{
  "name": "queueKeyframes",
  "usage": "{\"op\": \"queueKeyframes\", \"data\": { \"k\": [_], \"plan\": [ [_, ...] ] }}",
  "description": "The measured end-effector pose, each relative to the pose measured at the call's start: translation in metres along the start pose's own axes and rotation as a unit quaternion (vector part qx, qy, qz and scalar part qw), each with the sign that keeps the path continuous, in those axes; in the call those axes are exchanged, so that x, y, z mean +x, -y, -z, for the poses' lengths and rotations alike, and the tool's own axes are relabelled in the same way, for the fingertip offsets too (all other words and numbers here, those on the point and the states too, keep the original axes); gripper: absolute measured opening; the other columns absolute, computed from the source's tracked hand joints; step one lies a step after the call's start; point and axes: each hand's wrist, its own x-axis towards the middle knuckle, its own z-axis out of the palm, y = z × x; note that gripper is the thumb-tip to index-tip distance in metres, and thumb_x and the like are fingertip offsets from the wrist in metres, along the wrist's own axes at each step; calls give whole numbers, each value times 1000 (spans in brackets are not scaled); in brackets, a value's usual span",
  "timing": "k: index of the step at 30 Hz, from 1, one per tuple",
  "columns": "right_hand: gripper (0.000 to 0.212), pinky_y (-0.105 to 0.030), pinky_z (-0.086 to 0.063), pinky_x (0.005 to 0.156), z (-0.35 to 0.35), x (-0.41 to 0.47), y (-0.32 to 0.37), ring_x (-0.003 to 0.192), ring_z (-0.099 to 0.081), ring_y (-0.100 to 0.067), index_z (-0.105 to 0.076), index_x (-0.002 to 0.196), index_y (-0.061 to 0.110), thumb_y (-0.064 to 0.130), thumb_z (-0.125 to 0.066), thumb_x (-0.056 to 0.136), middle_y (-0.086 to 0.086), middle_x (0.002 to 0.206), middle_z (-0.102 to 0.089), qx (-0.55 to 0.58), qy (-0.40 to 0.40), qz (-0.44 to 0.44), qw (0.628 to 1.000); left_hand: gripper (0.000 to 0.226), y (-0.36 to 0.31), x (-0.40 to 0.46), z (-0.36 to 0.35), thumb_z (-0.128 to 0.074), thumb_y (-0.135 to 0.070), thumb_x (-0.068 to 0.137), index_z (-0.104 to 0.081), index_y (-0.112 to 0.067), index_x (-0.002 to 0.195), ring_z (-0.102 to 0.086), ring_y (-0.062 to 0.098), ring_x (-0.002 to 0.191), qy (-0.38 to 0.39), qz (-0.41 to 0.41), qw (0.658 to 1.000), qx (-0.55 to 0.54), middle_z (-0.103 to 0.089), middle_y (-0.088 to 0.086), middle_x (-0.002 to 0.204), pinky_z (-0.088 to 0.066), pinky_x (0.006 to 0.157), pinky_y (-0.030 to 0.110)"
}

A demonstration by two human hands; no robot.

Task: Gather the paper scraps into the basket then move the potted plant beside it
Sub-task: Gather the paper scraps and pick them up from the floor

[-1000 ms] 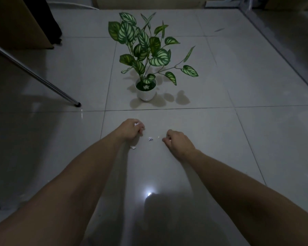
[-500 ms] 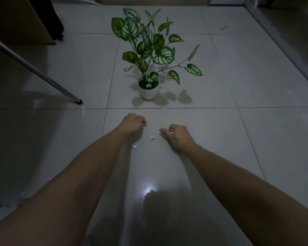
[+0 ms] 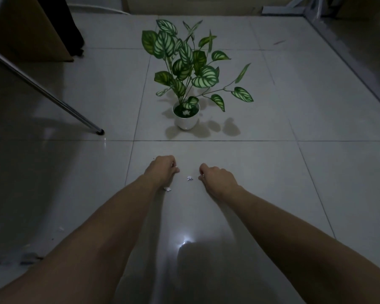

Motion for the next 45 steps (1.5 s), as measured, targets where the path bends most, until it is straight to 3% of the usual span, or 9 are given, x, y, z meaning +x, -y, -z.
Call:
{"op": "queueKeyframes", "data": {
  "k": [7, 13, 18, 22, 26, 31, 38, 41, 45],
  "plan": [
    [25, -36, -36, 72, 3, 2, 0, 93, -59, -42, -49, 109, 10, 31, -38, 100, -24, 110, -59, 87, 14, -39, 995, 19, 9, -3, 4, -49, -27, 96, -53, -8, 99, -57, 36, 88, -15, -30, 996, -82, -63, 22, 101, -38, 70, 32],
    [19, -37, -44, 70, 7, -8, -13, 82, -58, -36, -50, 105, 18, 33, -41, 98, -18, 105, -64, 122, -21, -39, 991, 23, 8, -2, 25, -47, -10, 96, -68, -8, 87, -58, 22, 83, -17, -19, 985, -170, -71, 17, 96, -35, 68, 24],
    [27, -36, -37, 65, 0, -7, 3, 81, -56, -35, -43, 114, 20, 41, -41, 98, -17, 105, -63, 47, -10, -11, 999, 52, 7, -5, 35, -45, -46, 98, -64, -5, 71, -62, 33, 82, -35, 28, 990, -134, -67, 17, 81, -41, 70, 31],
    [10, -38, -38, 64, 0, -1, 16, 75, -53, -34, -39, 107, 18, 22, -39, 98, -17, 102, -61, -23, -7, 0, 1000, 34, 5, -6, 35, -43, -20, 100, -72, -1, 99, -64, 36, 91, -16, 19, 985, -168, -69, 19, 95, -46, 76, 32],
    [21, -40, -40, 73, -2, 2, 24, 95, -59, -40, -43, 108, 13, 6, -43, 88, -18, 110, -58, -35, 22, -26, 999, 31, 9, -8, 35, -41, -6, 99, -68, 4, 111, -57, 27, 57, -8, 33, 966, -256, -64, 16, 72, -46, 56, 29],
    [13, -39, -46, 78, 1, 4, 16, 90, -57, -36, -51, 103, 15, 22, -44, 95, -19, 110, -59, 113, 39, -55, 991, 27, 16, -11, 37, -49, -14, 96, -76, -11, 100, -62, 25, 99, 76, -70, 991, -87, -72, 11, 109, -42, 82, 26],
    [9, -38, -52, 74, 8, -1, 5, 83, -62, -32, -51, 87, 23, 21, -44, 92, -9, 93, -67, 177, -32, 13, 984, 35, 32, -15, 25, -77, -56, 69, -69, -22, 73, -62, 16, 80, 132, -81, 988, -7, -70, -3, 81, -51, 75, 30],
    [7, -39, -50, 70, 9, -3, 8, 81, -60, -35, -48, 91, 27, 25, -42, 88, -11, 95, -66, 146, -30, 29, 988, 43, 31, -17, 26, -87, -51, 56, -66, -20, 77, -58, 13, 73, 174, -95, 980, 32, -66, -4, 80, -47, 67, 25],
    [29, -40, -44, 77, 0, -2, 14, 96, -60, -39, -41, 120, 28, 24, -35, 93, -16, 119, -62, 65, 1, 69, 996, 25, 30, -17, 21, -85, -32, 69, -64, -20, 77, -56, 11, 72, 174, -120, 977, 34, -66, 0, 81, -41, 60, 20]
  ]
}}
